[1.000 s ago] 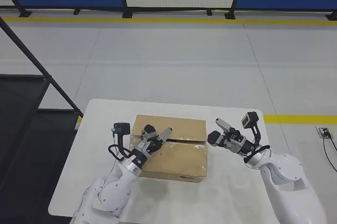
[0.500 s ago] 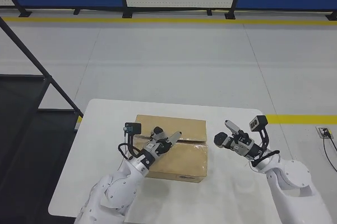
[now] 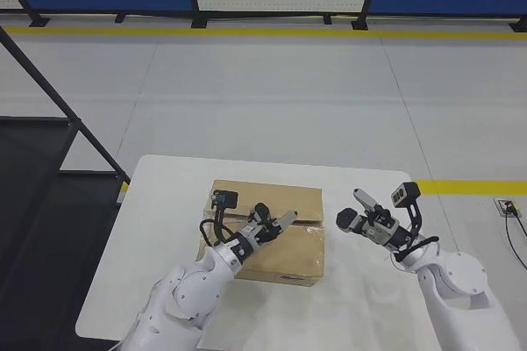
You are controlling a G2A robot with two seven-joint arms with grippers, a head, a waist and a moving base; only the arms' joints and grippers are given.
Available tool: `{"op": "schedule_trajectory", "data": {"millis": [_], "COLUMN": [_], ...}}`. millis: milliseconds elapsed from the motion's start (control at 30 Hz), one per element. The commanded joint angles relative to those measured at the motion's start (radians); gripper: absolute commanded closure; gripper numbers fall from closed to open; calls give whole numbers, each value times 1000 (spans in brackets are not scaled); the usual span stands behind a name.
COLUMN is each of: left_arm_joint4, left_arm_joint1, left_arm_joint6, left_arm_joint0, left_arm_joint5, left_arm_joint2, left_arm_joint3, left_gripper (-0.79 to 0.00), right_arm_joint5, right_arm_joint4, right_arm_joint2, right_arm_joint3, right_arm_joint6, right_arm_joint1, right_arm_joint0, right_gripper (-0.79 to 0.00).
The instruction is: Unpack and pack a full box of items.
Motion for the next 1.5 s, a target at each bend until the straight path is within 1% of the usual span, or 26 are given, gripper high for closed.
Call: {"op": "schedule_trajectory", "data": {"millis": [0, 200, 300, 400, 467, 567, 700, 767, 833, 933, 1067, 1133, 1200, 1233, 1300, 1467], "left_arm_joint4": [-2, 3, -9, -42, -65, -129, -242, -302, -352, -363, -384, -369, -362, -362, -366, -376], "left_arm_joint1": [-2, -4, -5, -2, 1, 8, 24, 31, 38, 45, 49, 50, 50, 50, 50, 52], "left_arm_joint6": [-4, -34, -41, -49, -44, -7, 41, 42, 27, 17, 13, 18, 28, 31, 33, 39], "left_arm_joint0": [-6, -17, -12, 1, 15, 50, 117, 147, 174, 211, 243, 252, 258, 261, 269, 276], "left_arm_joint5": [-2, -10, -17, -27, -32, -37, -30, -28, -31, -38, -49, -52, -57, -60, -63, -63], "left_arm_joint2": [9, 25, 26, 7, -20, -98, -273, -360, -430, -491, -513, -510, -502, -499, -497, -494], "left_arm_joint3": [2, 5, -9, -41, -76, -146, -215, -220, -219, -215, -203, -195, -190, -188, -182, -173], "left_gripper": [-785, -785, -785, -785, -785, -785, -785, -785, -785, -785, -785, -785, -785, -785, -785, -785], "right_arm_joint5": [-1, -3, -1, -1, -1, 0, -26, -44, -54, -33, 2, -38, -71, -97, -133, -133], "right_arm_joint4": [2, 4, 8, 9, 9, 1, -57, -86, -114, -162, -250, -319, -458, -525, -554, -554], "right_arm_joint2": [1, 1, -1, -5, -8, -17, -38, -52, -74, -129, -203, -227, -237, -251, -258, -258], "right_arm_joint3": [1, 3, 5, 11, 17, 27, 13, -7, -29, -43, -30, -14, 1, -5, -9, -9], "right_arm_joint6": [1, -1, 0, 3, 5, 14, 50, 62, 69, 79, 37, 49, -1, -6, 24, 24], "right_arm_joint1": [1, 4, 5, 6, 7, 8, 12, 13, 12, 8, 0, -1, 3, 5, 8, 8], "right_arm_joint0": [-1, -3, 0, 5, 10, 21, 40, 50, 68, 116, 200, 239, 262, 263, 257, 257], "right_gripper": [-785, -785, -785, -785, -785, -785, -785, -785, -785, -785, -785, -785, -785, -785, -785, -785]}}
